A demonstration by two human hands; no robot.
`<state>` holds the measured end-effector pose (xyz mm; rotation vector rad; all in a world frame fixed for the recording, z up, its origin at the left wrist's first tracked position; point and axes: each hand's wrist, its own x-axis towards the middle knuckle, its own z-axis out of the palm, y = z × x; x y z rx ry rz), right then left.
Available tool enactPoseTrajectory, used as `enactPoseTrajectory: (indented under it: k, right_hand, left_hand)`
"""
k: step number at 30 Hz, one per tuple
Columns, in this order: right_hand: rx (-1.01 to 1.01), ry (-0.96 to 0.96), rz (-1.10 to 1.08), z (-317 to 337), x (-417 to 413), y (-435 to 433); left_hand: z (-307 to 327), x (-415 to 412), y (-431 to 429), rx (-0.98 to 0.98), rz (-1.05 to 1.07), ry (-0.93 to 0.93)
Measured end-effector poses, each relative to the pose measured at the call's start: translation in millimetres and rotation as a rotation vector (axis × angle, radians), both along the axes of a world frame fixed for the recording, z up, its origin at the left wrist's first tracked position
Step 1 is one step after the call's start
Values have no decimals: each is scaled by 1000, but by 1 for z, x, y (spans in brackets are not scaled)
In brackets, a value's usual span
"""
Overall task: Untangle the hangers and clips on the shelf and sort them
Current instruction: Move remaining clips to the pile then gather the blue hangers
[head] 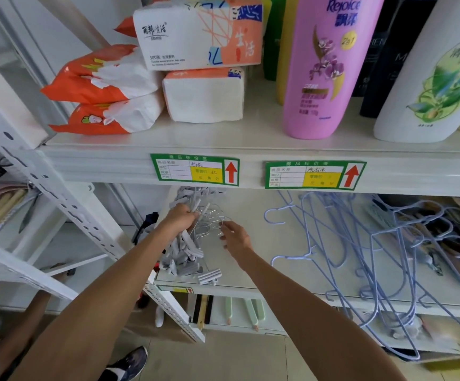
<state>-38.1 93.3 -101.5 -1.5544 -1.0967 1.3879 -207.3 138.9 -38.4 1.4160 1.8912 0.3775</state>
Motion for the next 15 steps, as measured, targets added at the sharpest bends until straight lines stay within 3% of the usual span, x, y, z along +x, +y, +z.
enactPoseTrajectory:
  k: [4,10,15]
  right_hand:
    - [192,-133,-29,-7,-3,2]
    - [64,-382,204,-1,0,10]
    - [52,-360,154,-1,6,10]
  left_hand:
    - [-2,-7,2,0,86,-109]
    - [4,1,-1,-21,130,18]
    - [10,12,-2,6,100,120]
